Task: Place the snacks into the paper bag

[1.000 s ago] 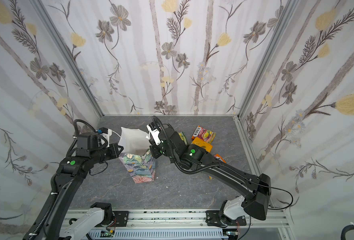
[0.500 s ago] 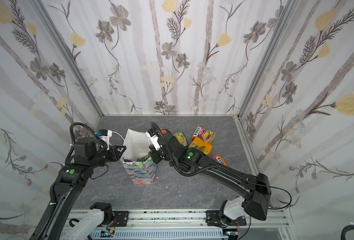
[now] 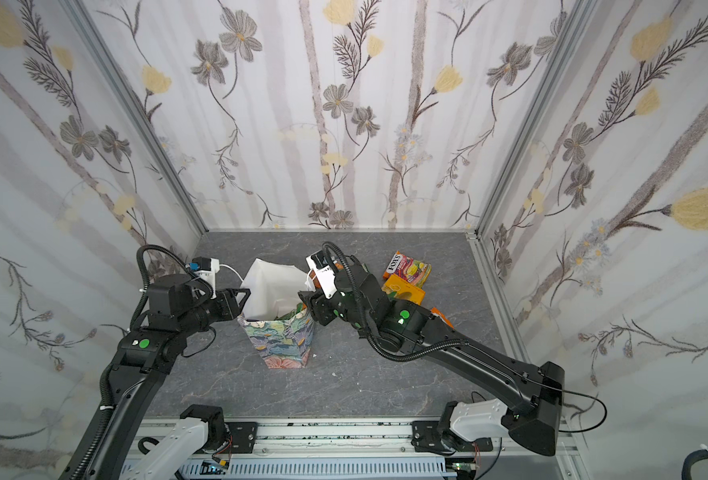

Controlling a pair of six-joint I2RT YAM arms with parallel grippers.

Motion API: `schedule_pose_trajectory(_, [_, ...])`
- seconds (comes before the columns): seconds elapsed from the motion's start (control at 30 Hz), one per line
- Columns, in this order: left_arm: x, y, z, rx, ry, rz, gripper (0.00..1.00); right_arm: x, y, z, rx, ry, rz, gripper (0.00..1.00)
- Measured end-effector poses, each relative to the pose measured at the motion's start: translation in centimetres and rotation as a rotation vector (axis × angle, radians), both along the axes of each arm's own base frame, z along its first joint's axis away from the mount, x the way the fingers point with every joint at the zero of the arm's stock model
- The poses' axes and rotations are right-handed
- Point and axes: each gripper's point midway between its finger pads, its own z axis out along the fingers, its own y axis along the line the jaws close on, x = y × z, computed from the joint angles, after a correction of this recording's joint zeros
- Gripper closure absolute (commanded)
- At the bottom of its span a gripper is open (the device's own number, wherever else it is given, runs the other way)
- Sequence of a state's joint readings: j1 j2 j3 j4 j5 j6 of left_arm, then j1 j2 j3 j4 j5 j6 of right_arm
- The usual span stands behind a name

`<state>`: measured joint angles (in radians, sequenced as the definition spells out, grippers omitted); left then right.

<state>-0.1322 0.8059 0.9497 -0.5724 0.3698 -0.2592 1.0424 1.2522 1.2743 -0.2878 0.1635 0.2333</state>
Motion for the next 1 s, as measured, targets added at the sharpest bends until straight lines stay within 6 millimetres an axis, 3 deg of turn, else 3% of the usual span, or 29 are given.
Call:
schedule_pose_trajectory(0.13, [-1.2, -1.2, 1.4, -0.057, -0.035, -0.071, 0.46, 0.1, -3.8, -0.4, 0.011, 0.022, -0.113, 0.24])
schedule_pose_trajectory(0.27, [-1.8, -0.4, 2.1, -0.039, -0.051, -0.024, 0.34, 1.9, -9.6, -1.9, 0.024, 0.070, -0.321, 0.23])
schedule_pose_trajectory(0.47, [-1.9, 3.0, 0.7, 0.081, 0.028, 0.144, 0.28, 4.8, -16.9, -8.6, -0.081, 0.212, -0.600, 0.17])
schedule_pose_trajectory(0.63, [-3.1, 3.8, -0.9, 0.108, 0.107, 0.173, 0.26, 5.9, -20.4, -13.9, -0.176, 0.304, -0.733, 0.14])
schedule_pose_trajectory(0.77, [-4.5, 2.6, -0.8, 0.047, 0.118, 0.118, 0.26, 5.9, -23.3, -18.3, -0.260, 0.382, -0.824, 0.10])
schedule_pose_trajectory(1.0, [-6.7, -0.8, -2.0, -0.100, 0.153, -0.049, 0.25, 5.1, -27.9, -24.2, -0.281, 0.498, -0.930, 0.08])
